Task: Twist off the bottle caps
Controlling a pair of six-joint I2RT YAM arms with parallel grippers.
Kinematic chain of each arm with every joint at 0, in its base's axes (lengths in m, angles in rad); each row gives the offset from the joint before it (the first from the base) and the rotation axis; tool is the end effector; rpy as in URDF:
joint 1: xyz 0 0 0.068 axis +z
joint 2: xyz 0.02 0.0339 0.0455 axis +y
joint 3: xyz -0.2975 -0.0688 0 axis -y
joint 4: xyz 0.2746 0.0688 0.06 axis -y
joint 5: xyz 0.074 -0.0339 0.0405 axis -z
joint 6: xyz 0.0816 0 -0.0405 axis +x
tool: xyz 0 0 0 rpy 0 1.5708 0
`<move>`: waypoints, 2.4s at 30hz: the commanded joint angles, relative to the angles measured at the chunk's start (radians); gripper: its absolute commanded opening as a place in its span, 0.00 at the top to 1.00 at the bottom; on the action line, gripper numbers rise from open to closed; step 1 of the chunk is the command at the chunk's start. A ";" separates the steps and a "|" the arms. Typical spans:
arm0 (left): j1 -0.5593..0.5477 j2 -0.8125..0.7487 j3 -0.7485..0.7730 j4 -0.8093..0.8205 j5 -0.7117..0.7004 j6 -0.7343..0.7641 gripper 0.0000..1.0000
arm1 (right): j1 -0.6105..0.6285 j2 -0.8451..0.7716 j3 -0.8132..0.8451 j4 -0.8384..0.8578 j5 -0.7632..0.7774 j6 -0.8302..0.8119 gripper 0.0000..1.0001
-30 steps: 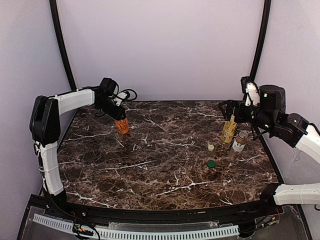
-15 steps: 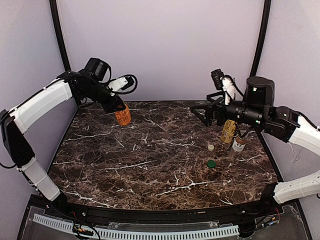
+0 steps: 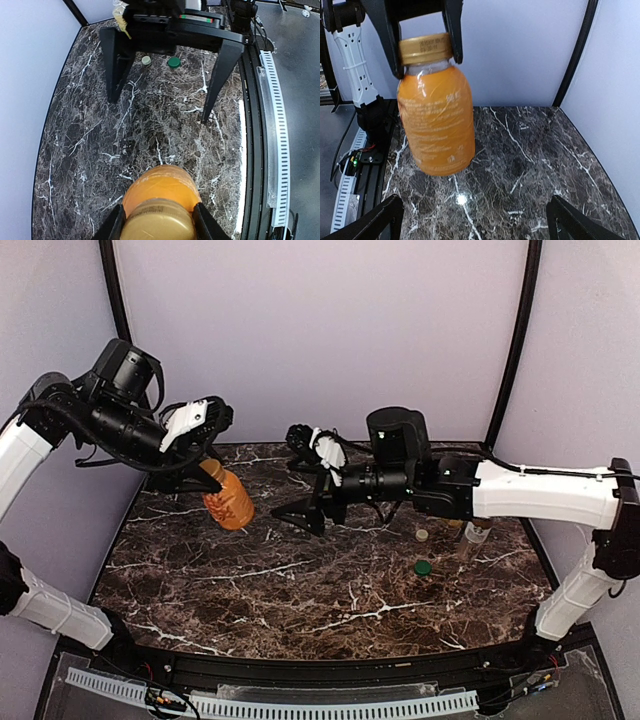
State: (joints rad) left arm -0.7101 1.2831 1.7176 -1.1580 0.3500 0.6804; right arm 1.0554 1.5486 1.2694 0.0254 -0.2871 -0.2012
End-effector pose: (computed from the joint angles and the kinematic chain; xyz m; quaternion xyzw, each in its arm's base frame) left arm 0.1883 -0.1987 0.4691 0.6300 0.6435 -0.1647 0.4024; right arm 0.1974 0.3953 0.3547 -0.5309 0.5818 0.3539 0.5044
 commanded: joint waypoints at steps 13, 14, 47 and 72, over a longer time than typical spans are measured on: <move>0.000 -0.007 0.006 -0.030 0.077 0.015 0.99 | 0.044 0.260 0.170 0.278 -0.256 0.143 0.03; 0.000 -0.006 0.008 -0.028 0.076 0.013 0.99 | 0.043 0.271 0.172 0.278 -0.259 0.149 0.06; -0.002 -0.219 -0.313 0.562 0.325 -0.458 0.07 | 0.099 0.247 -0.057 1.055 -0.077 0.499 0.56; 0.009 -0.213 -0.310 0.677 0.441 -0.562 0.13 | 0.118 0.271 -0.005 1.010 -0.107 0.451 0.57</move>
State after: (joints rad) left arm -0.7090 1.0748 1.3754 -0.5247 0.7345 0.1448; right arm 1.1645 1.8084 1.2461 1.0332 -0.3992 0.2642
